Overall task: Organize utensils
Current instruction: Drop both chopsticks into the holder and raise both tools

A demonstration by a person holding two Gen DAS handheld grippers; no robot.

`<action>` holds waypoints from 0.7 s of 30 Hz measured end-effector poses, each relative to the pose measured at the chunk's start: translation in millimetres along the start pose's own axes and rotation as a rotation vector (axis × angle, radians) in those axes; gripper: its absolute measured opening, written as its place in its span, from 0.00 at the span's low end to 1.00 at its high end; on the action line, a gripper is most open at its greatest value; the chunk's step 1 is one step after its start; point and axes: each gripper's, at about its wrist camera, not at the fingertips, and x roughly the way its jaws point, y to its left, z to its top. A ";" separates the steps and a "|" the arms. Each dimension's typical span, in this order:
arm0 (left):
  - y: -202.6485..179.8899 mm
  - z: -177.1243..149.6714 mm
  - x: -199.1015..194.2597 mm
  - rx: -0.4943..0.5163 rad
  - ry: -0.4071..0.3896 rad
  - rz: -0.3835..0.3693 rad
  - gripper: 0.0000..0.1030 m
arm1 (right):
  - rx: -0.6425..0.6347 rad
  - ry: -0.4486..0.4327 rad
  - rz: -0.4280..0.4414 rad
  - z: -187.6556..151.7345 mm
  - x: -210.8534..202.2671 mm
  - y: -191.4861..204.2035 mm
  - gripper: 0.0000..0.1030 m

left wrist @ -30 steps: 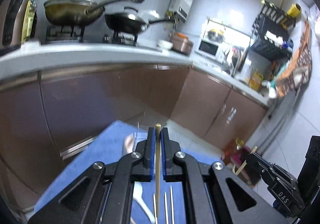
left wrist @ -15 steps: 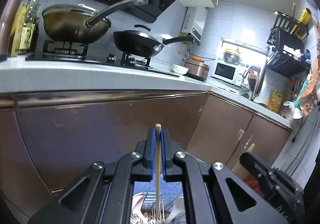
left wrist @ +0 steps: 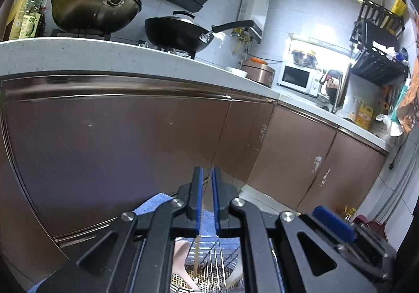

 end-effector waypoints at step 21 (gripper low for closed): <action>-14.0 33.2 -214.5 0.056 -0.150 0.017 0.58 | 0.033 -0.144 -0.092 10.5 -199.0 23.9 0.82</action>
